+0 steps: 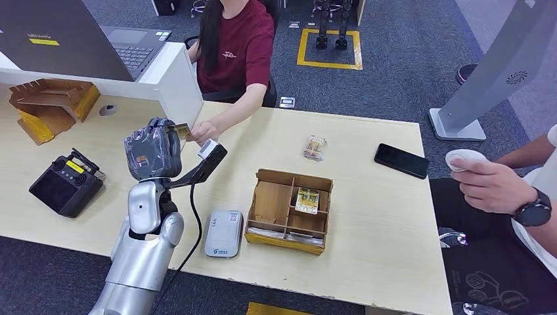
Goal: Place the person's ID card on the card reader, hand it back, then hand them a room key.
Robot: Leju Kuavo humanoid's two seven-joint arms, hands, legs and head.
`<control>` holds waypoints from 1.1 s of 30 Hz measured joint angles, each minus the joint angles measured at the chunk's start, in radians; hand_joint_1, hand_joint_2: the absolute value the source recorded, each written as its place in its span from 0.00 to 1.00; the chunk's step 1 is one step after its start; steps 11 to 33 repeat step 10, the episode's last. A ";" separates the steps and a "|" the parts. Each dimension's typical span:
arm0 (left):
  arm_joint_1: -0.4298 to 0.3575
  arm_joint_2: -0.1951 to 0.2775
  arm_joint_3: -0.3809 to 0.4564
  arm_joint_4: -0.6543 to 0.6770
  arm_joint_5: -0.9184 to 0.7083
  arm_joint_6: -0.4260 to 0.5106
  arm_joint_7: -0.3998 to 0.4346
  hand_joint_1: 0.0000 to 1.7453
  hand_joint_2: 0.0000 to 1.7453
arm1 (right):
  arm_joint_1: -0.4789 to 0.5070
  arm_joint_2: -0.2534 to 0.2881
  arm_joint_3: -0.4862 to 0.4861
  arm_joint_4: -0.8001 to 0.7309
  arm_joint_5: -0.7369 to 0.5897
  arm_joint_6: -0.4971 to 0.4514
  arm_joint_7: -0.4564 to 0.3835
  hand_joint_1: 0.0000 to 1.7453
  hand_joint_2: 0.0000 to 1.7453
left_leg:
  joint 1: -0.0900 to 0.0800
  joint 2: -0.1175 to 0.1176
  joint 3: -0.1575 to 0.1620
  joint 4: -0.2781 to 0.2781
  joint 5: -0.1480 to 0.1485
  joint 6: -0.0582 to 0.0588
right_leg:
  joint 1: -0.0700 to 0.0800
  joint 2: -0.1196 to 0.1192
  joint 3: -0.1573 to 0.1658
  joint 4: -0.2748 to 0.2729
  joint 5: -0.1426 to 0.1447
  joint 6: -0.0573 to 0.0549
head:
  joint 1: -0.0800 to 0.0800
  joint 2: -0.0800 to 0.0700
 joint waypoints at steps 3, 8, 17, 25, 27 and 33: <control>0.000 -0.004 0.003 0.003 0.000 -0.001 -0.004 0.02 1.00 | 0.000 0.000 0.000 0.000 0.000 0.000 0.000 0.00 0.00 | 0.000 0.000 0.000 0.000 0.000 0.000 | 0.000 0.000 0.000 0.000 0.000 0.000 | 0.000 0.000; 0.000 -0.007 0.005 0.004 0.000 0.003 -0.003 0.00 1.00 | 0.000 0.000 0.000 0.000 0.000 -0.001 0.000 0.00 0.00 | 0.000 0.000 0.000 0.000 0.000 0.000 | 0.000 0.000 0.000 0.000 0.000 0.000 | 0.000 0.000; 0.000 -0.007 0.006 0.004 0.000 0.005 0.002 0.00 1.00 | 0.000 0.000 0.000 0.000 0.000 -0.001 0.002 0.00 0.00 | 0.000 0.000 0.000 0.000 0.000 0.000 | 0.000 0.000 0.000 0.000 0.000 0.000 | 0.000 0.000; 0.000 -0.007 0.006 0.004 0.000 0.005 0.002 0.00 1.00 | 0.000 0.000 0.000 0.000 0.000 -0.001 0.002 0.00 0.00 | 0.000 0.000 0.000 0.000 0.000 0.000 | 0.000 0.000 0.000 0.000 0.000 0.000 | 0.000 0.000; 0.000 -0.007 0.006 0.004 0.000 0.005 0.002 0.00 1.00 | 0.000 0.000 0.000 0.000 0.000 -0.001 0.002 0.00 0.00 | 0.000 0.000 0.000 0.000 0.000 0.000 | 0.000 0.000 0.000 0.000 0.000 0.000 | 0.000 0.000; 0.000 -0.007 0.006 0.004 0.000 0.005 0.002 0.00 1.00 | 0.000 0.000 0.000 0.000 0.000 -0.001 0.002 0.00 0.00 | 0.000 0.000 0.000 0.000 0.000 0.000 | 0.000 0.000 0.000 0.000 0.000 0.000 | 0.000 0.000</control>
